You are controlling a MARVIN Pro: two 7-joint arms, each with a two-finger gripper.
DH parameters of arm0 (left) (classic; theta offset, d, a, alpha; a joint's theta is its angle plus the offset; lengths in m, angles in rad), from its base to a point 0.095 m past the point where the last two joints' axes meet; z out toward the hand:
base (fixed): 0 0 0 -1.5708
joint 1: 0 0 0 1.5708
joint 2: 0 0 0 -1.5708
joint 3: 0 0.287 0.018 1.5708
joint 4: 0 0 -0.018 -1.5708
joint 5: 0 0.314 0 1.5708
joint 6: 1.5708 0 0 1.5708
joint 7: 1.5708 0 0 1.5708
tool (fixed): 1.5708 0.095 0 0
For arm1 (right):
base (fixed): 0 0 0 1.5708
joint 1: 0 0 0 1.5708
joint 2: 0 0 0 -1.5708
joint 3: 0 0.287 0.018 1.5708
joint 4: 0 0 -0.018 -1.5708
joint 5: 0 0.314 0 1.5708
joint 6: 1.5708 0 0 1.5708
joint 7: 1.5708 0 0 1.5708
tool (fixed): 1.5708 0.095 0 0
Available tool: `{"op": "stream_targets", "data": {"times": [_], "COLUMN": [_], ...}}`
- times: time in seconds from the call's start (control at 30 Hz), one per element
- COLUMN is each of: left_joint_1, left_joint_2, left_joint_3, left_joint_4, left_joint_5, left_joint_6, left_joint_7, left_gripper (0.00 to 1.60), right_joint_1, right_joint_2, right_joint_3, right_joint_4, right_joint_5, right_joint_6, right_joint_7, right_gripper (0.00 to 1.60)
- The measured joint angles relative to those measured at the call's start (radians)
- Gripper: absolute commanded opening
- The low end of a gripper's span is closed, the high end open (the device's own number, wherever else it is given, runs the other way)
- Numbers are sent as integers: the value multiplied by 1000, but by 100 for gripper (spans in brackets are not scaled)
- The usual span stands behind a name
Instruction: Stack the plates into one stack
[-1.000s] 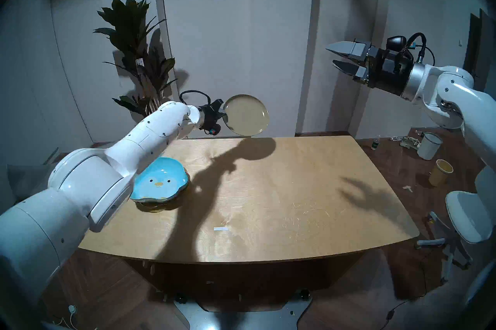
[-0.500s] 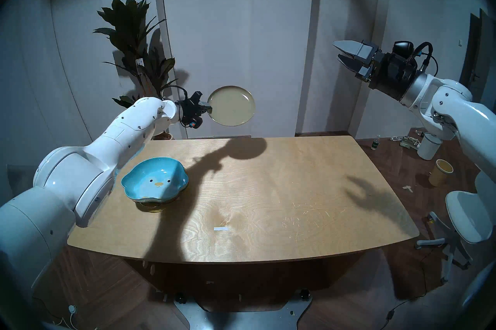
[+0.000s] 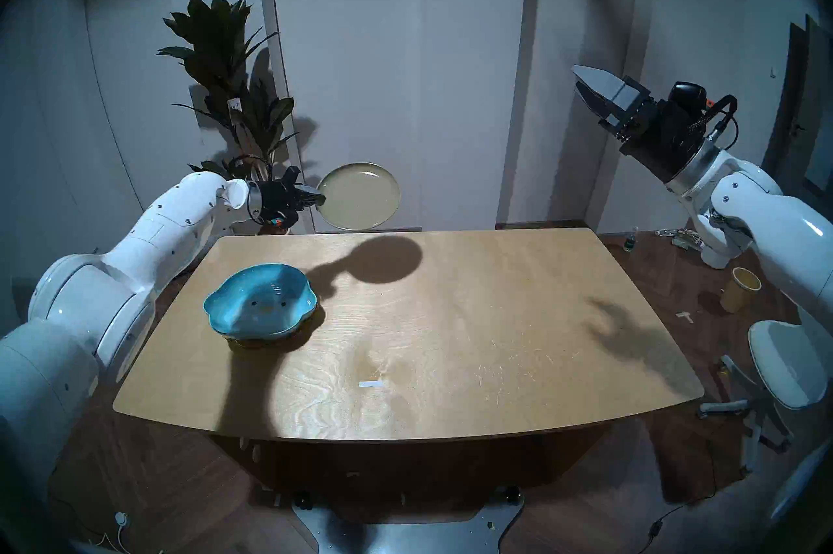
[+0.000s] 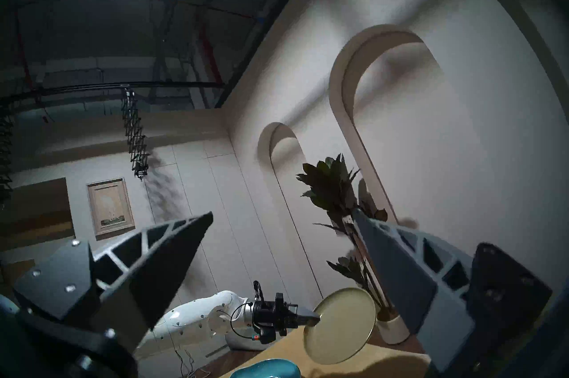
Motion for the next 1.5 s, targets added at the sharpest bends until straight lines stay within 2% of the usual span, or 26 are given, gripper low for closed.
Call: {"op": "stream_targets", "data": {"times": [0.17, 0.37, 0.47, 0.73, 0.87, 1.27, 1.5], "left_joint_1": [-9, 1, 30, 92, 96, 59, 43], "left_joint_2": [20, 27, 28, 42, 59, 129, 171], "left_joint_3": [-28, -57, -58, -22, 7, 50, 112], "left_joint_4": [-12, -31, -53, -74, -65, -18, -6], "left_joint_5": [-28, -85, -115, -132, -127, -111, -87], "left_joint_6": [-62, -84, -87, -88, -88, -88, -88], "left_joint_7": [34, 102, 146, 207, 230, 264, 295], "left_gripper": [0, 0, 0, 0, 0, 0, 0], "right_joint_1": [-25, -59, -79, -143, -165, -158, -146], "right_joint_2": [-9, -16, -19, -3, 3, -13, -35], "right_joint_3": [-11, -19, -19, -7, -1, 2, -1], "right_joint_4": [-6, -12, -11, 36, 52, 48, 48], "right_joint_5": [-1, -3, 4, 72, 105, 117, 102], "right_joint_6": [-67, -153, -208, -347, -401, -413, -402], "right_joint_7": [64, 153, 206, 295, 327, 311, 274], "right_gripper": [160, 160, 160, 160, 160, 160, 160]}}
